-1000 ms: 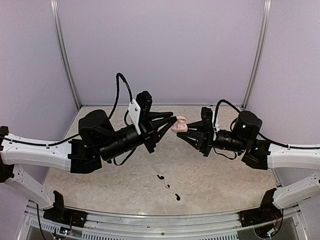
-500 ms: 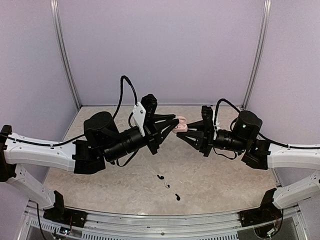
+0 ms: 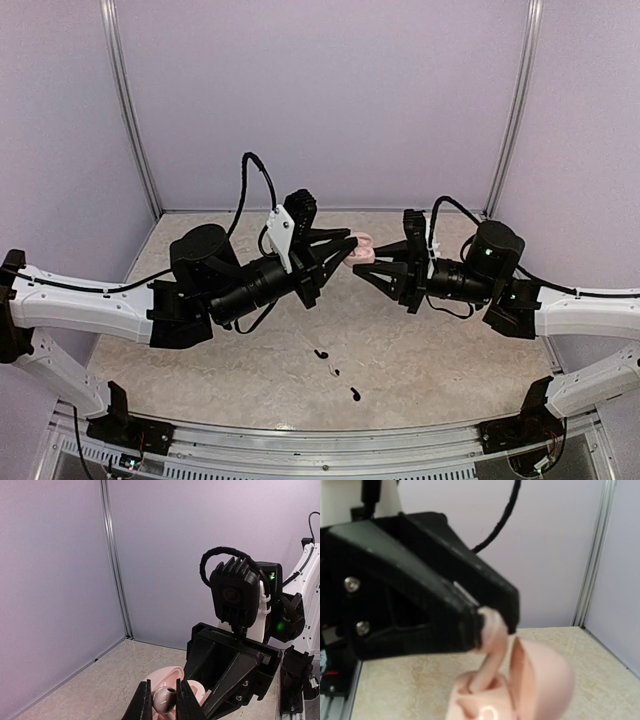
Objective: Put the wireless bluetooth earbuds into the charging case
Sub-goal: Insert the left earbud into the left side groove of the charging case.
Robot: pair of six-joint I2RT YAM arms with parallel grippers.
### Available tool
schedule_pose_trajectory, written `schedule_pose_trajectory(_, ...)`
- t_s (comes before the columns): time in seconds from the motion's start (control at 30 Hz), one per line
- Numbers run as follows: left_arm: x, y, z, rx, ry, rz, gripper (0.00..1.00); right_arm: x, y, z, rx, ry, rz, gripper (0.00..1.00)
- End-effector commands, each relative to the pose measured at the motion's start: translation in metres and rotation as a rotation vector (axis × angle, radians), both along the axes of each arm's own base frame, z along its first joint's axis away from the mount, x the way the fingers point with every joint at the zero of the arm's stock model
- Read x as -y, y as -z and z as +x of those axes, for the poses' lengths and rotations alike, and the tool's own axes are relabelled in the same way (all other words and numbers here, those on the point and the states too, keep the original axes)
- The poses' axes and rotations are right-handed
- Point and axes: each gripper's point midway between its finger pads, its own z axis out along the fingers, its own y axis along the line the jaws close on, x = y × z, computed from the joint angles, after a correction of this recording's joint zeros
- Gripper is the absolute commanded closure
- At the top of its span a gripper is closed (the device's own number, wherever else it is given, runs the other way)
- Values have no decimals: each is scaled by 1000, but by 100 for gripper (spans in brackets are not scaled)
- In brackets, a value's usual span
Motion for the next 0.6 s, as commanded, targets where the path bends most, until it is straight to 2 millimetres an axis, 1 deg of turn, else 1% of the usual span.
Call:
schedule_pose_trajectory(0.0, 4, -10, -2, 15, 9, -26, 94, -2, -30, 4, -28, 18, 88, 100)
schedule_pose_trajectory(0.17, 6, -8, -3, 11, 18, -26, 93, -3, -32, 7, -56, 22, 107, 100)
schedule_pose_trajectory(0.27, 8, -4, -3, 6, 25, -16, 93, -4, -33, 9, -69, 27, 112, 100)
schedule_pose_trajectory(0.43, 7, 3, -1, -9, 12, -5, 93, -1, -39, 12, -67, 49, 129, 100)
schedule_pose_trajectory(0.57, 7, 11, -1, -25, 14, 10, 90, 0, -40, 13, -59, 58, 126, 100)
